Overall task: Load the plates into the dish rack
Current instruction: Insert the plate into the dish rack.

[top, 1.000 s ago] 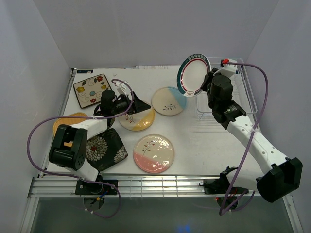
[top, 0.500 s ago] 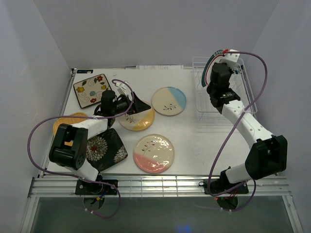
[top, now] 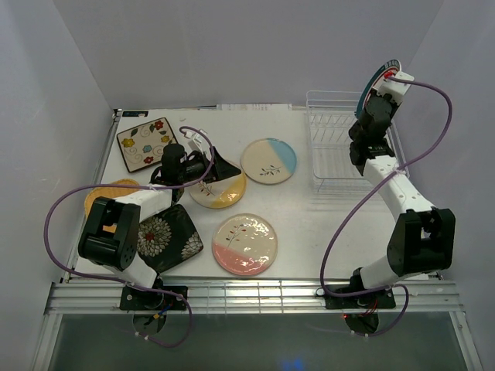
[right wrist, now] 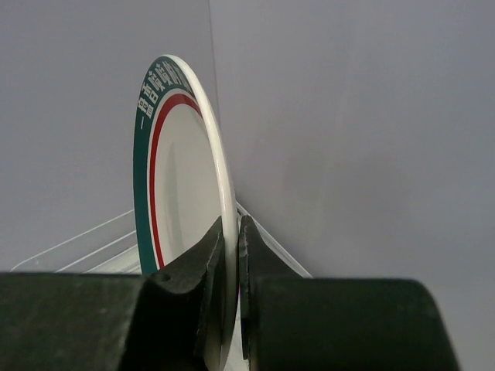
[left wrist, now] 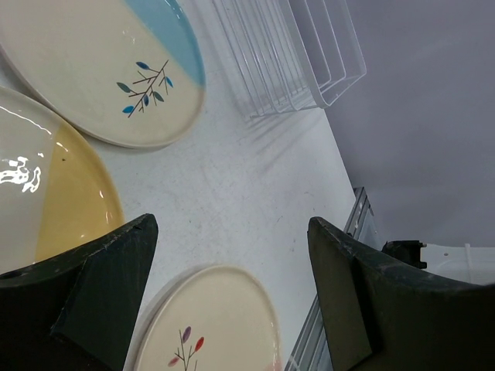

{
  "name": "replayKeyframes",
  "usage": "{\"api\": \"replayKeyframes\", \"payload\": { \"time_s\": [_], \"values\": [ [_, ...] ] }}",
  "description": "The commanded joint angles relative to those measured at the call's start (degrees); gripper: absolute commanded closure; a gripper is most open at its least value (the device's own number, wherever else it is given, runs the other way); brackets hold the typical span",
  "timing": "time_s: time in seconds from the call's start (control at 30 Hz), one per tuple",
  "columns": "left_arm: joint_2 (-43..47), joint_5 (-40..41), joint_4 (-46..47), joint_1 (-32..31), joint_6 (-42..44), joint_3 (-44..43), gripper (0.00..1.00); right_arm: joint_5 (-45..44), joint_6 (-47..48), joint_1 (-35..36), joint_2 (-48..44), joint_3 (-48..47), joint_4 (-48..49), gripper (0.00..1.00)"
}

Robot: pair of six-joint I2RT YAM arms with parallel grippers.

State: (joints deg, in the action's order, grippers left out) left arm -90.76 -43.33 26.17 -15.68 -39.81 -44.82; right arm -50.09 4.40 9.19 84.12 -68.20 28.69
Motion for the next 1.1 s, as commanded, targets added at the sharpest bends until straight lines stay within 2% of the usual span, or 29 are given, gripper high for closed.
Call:
{"api": "replayKeyframes", "payload": {
  "time_s": [0.0,0.3,0.4,0.6,0.8,1.07],
  "values": [
    [2.26,-1.05,1.34,-0.4,1.23,-0.27,0.12,-1.42,6.22,-1.54,2.28,0.26,14.02,0.92],
    [1.99,-1.58,1.86,-0.75,1.75,-0.18,0.12,5.17,10.71,-6.46,3.95,7.55,25.35,0.92],
    [2.17,-1.84,2.65,-0.93,1.76,0.34,0.12,12.19,12.12,-8.05,3.69,10.8,30.54,0.92],
    [3.05,-2.46,4.32,-1.46,1.93,1.4,0.12,19.75,19.32,-8.49,6.14,9.32,30.81,0.92],
    [2.34,-3.42,5.29,-1.81,2.11,1.75,0.12,28.63,14.15,-14.81,6.76,9.14,26.69,0.92],
    [2.69,-3.6,6.69,-2.16,2.99,2.45,0.12,30.39,15.37,-16.48,9.66,7.65,29.15,0.92]
  ]
}}
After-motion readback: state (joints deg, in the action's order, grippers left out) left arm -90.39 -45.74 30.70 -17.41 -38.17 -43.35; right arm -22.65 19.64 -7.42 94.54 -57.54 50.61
